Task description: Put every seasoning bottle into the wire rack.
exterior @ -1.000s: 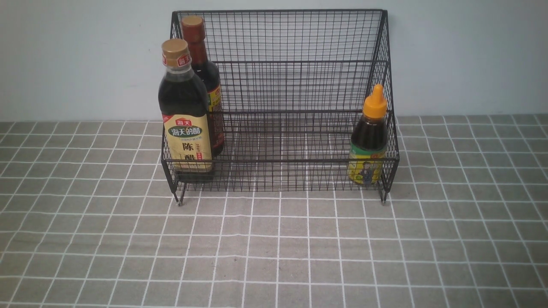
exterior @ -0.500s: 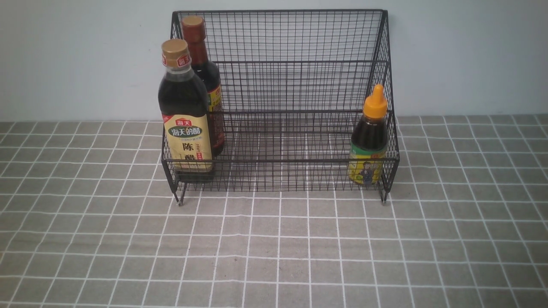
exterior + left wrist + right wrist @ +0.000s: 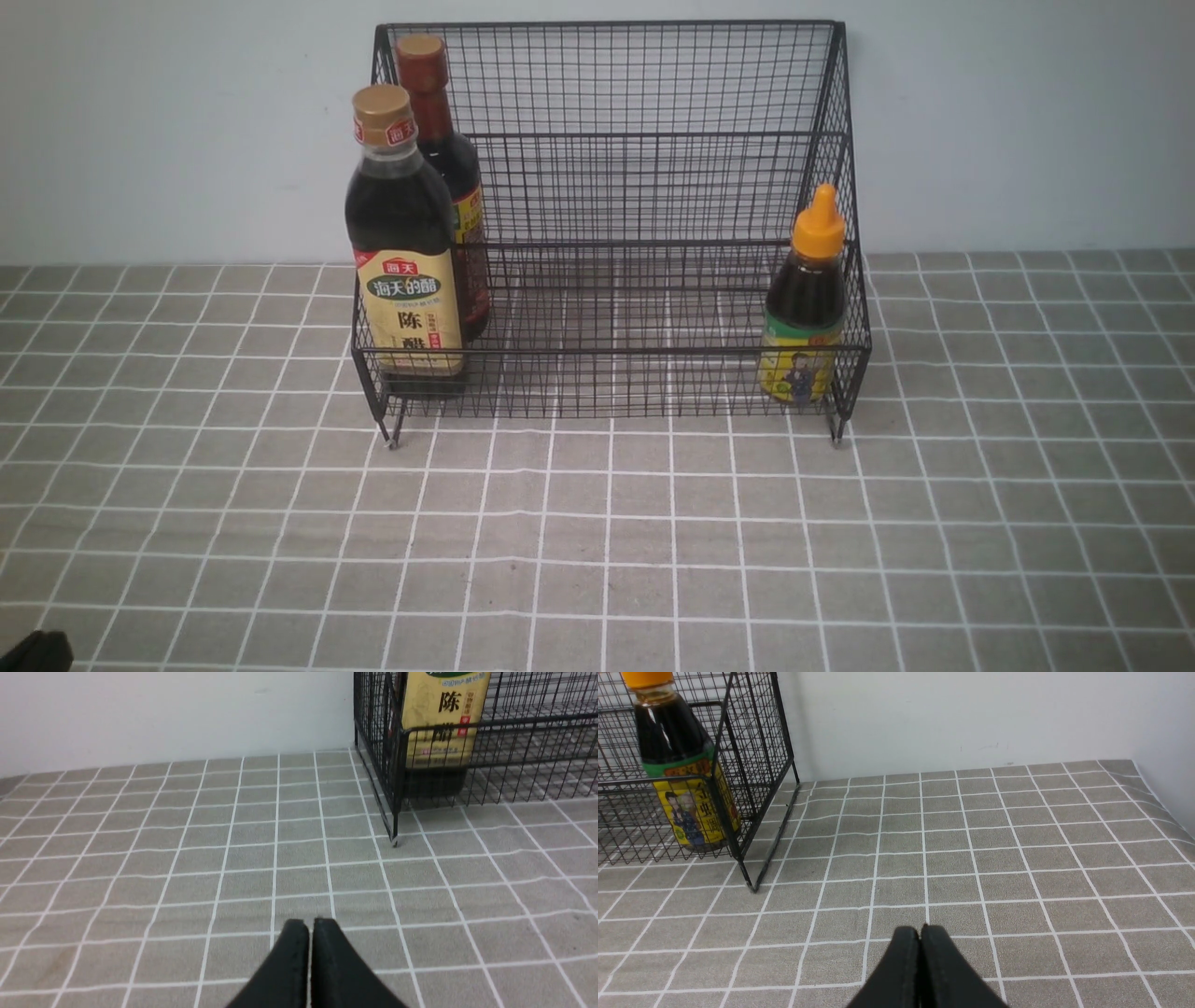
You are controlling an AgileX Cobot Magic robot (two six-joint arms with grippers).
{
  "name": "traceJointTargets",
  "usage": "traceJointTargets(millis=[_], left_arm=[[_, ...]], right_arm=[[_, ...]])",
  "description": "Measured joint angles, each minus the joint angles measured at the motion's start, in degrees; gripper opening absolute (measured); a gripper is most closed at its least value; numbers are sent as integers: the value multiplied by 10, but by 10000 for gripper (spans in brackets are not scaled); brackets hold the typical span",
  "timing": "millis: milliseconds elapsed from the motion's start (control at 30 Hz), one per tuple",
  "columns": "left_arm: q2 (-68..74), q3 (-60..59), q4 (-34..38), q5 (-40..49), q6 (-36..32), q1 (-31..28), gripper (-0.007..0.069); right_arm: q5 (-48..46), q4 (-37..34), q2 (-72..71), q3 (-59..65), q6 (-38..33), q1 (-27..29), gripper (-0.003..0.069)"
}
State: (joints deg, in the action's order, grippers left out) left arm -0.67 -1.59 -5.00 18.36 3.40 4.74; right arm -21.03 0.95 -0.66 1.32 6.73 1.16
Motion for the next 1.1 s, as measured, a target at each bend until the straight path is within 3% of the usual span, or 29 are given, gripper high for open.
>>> traceJointTargets(millis=[1100], left_arm=[[0,0,0,30,0,0,-7]], right_arm=[[0,0,0,0,-1,0,-12]])
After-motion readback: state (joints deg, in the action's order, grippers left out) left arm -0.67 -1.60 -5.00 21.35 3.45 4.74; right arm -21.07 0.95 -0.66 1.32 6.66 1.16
